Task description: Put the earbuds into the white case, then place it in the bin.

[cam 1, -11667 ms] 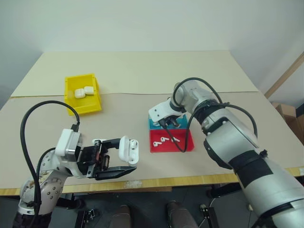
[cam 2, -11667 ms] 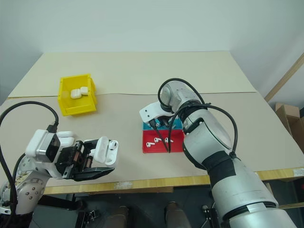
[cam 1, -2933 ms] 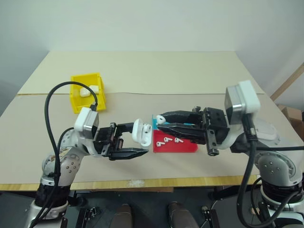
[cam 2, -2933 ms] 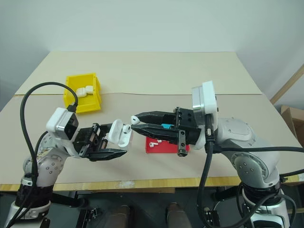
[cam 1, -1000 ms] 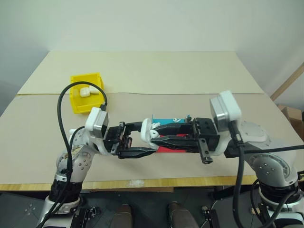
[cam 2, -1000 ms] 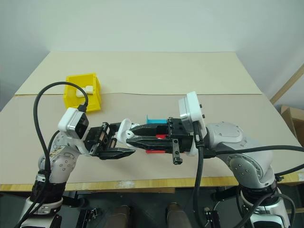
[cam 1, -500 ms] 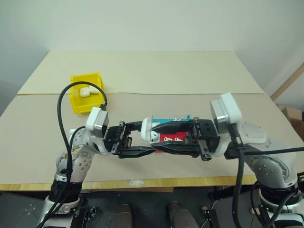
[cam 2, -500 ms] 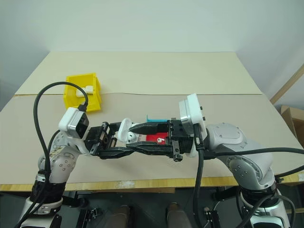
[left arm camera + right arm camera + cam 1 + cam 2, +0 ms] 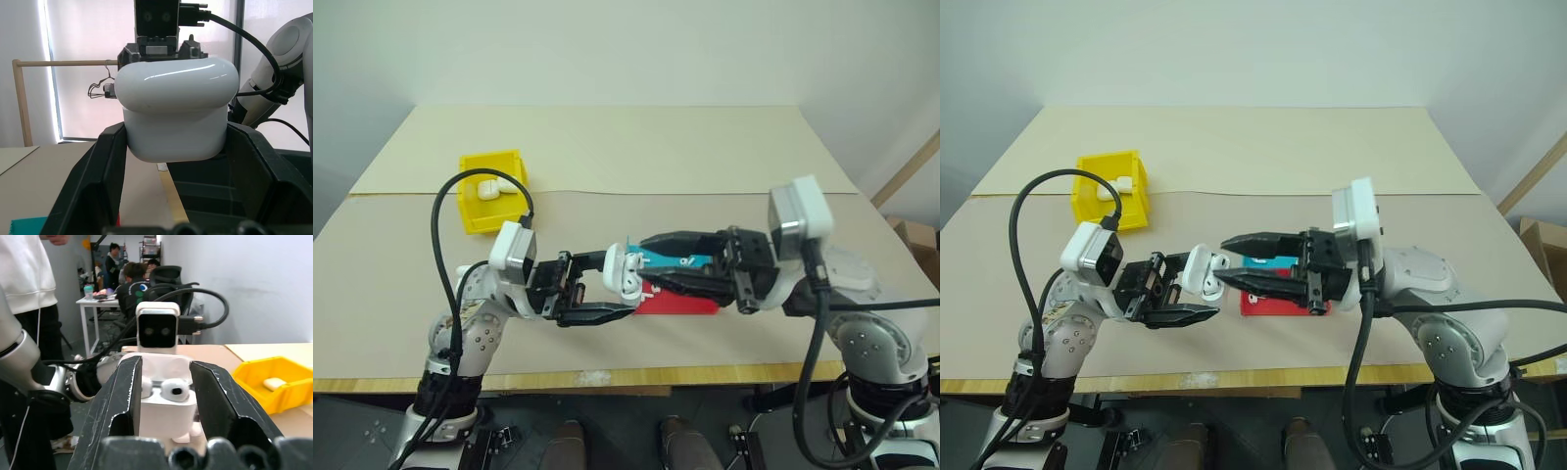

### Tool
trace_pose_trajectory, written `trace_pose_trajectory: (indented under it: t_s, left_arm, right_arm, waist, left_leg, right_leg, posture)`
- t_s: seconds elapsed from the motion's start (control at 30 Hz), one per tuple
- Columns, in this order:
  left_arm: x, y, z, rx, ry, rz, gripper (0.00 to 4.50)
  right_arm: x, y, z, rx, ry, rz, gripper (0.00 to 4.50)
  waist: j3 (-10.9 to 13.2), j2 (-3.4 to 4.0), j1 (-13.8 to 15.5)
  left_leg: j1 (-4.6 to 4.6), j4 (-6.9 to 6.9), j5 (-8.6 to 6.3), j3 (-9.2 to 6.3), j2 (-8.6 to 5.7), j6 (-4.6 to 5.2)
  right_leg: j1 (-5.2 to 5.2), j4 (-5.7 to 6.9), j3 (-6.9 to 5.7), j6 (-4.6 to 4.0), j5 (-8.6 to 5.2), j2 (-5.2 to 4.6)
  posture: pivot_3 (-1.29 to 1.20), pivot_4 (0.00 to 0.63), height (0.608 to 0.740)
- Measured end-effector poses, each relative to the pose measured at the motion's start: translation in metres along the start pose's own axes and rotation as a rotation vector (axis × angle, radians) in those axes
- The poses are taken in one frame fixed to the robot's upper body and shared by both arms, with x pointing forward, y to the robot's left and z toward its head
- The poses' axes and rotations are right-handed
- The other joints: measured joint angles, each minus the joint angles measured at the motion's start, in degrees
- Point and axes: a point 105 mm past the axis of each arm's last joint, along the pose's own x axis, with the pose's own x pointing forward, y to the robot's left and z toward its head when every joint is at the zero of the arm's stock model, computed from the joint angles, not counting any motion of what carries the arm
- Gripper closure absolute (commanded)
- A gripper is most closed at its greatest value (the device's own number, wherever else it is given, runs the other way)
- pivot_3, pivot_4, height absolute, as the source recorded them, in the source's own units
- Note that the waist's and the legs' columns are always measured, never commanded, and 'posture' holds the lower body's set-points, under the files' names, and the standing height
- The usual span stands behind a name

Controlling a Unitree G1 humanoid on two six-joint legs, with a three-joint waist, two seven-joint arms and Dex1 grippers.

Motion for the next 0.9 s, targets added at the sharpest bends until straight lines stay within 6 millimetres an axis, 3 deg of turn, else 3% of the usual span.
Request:
trace_pose_trajectory:
  t_s: [0.13,0.2,0.27,0.33,0.47,0.63,0.9]
  left_arm:
    - [0.000,0.000,0.000,0.001,-0.003,-0.003,1.73]
    - [0.000,0.000,0.000,0.000,-0.004,-0.003,1.73]
    - [0.000,0.001,-0.001,-0.004,-0.006,-0.003,1.73]
    - [0.000,0.002,-0.001,-0.005,-0.007,-0.003,1.73]
    - [0.000,0.005,-0.002,-0.007,-0.007,-0.001,1.73]
    - [0.001,0.009,-0.002,-0.003,0.003,-0.002,1.73]
    - [0.000,0.007,-0.002,-0.002,0.014,-0.016,1.73]
  right_arm:
    - [-0.006,-0.013,0.014,-0.060,0.046,0.025,2.66]
    - [-0.006,-0.022,0.029,-0.115,0.091,0.061,3.12]
    - [-0.003,-0.031,0.050,-0.178,0.130,0.090,3.88]
    - [0.003,-0.037,0.058,-0.202,0.166,0.116,4.48]
    - [0.019,-0.045,0.053,-0.153,0.293,0.206,4.48]
    - [0.037,-0.036,0.043,-0.093,0.397,0.358,4.48]
    - [0.059,-0.030,0.040,-0.101,0.442,0.444,4.48]
  waist:
    - [0.00,0.00,-0.08]
    - [0.01,0.02,-0.14]
    - [0.01,0.03,-0.20]
    - [0.01,0.03,-0.22]
    - [0.01,0.02,-0.07]
    - [0.01,0.03,0.00]
    - [0.01,0.03,-0.11]
  left_leg:
    - [0.02,0.00,0.00,0.01,0.00,0.00]
    - [0.02,0.01,0.00,0.03,0.00,0.00]
    - [0.05,-0.01,0.00,0.03,0.02,0.01]
    - [0.04,-0.03,0.00,0.03,0.02,0.01]
    - [-0.03,-0.02,0.00,0.02,0.02,0.01]
    - [-0.14,0.01,0.00,-0.02,0.02,0.01]
    - [-0.15,0.05,0.00,-0.05,0.03,0.01]
  right_leg:
    - [0.01,0.00,0.01,0.00,0.01,0.00]
    - [-0.02,0.02,0.02,0.00,0.01,0.00]
    - [-0.02,0.00,0.01,-0.01,0.00,0.02]
    - [-0.04,0.00,0.00,-0.01,0.00,0.02]
    - [-0.05,-0.02,0.00,-0.01,0.01,0.01]
    - [-0.14,-0.02,-0.05,-0.02,0.01,0.00]
    - [-0.16,0.05,-0.09,-0.03,0.02,-0.01]
  posture:
    - [0.00,0.150,0.740]
    - [0.00,0.150,0.740]
    - [0.00,0.150,0.740]
    - [0.00,0.150,0.740]
    - [0.00,0.150,0.740]
    - [0.00,0.150,0.740]
    - [0.00,0.150,0.740]
